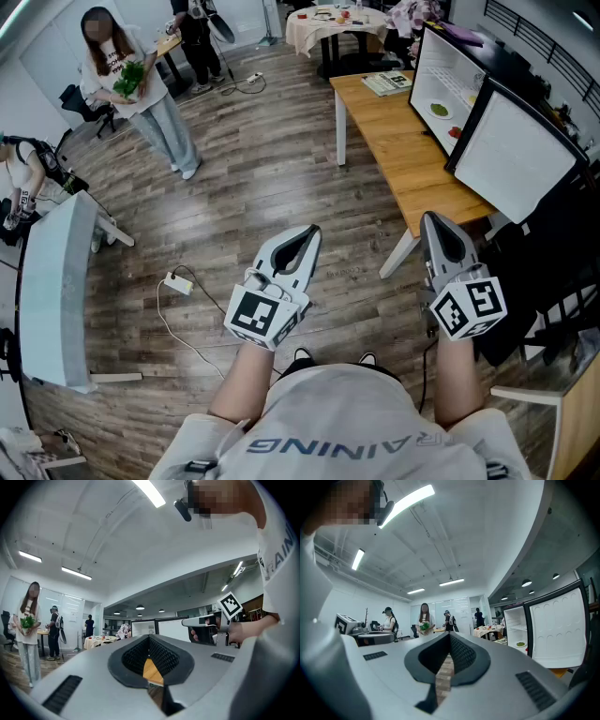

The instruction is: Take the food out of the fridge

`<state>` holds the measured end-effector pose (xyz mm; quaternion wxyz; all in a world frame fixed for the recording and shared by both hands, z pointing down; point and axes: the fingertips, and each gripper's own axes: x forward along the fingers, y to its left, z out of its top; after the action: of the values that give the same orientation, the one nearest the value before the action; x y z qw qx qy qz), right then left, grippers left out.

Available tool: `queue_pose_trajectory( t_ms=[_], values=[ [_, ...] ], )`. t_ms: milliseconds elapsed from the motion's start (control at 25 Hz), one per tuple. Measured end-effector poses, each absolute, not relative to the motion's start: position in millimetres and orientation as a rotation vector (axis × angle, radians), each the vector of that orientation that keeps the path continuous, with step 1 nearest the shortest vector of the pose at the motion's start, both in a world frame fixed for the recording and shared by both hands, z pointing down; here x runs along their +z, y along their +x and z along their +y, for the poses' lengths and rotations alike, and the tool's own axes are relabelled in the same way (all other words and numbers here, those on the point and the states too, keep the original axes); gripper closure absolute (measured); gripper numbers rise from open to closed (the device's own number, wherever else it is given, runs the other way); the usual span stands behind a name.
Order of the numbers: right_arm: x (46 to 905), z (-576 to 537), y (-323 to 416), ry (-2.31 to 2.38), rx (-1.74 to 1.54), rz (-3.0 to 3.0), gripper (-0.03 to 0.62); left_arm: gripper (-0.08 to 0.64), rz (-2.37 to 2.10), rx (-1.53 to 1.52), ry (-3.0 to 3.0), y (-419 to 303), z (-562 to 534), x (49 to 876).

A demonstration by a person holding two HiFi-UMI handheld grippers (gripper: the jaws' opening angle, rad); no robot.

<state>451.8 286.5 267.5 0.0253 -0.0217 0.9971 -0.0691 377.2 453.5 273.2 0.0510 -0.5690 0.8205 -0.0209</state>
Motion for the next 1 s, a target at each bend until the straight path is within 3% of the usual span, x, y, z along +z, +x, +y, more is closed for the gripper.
queue_pose_trajectory(
  t_ms=[1000],
  values=[
    [265.8,293.1,452.6,-0.038,-0.246,3.054,0.572,0.551,2.5,-0.049,-1.741,380.8,457.1,272.0]
  ],
)
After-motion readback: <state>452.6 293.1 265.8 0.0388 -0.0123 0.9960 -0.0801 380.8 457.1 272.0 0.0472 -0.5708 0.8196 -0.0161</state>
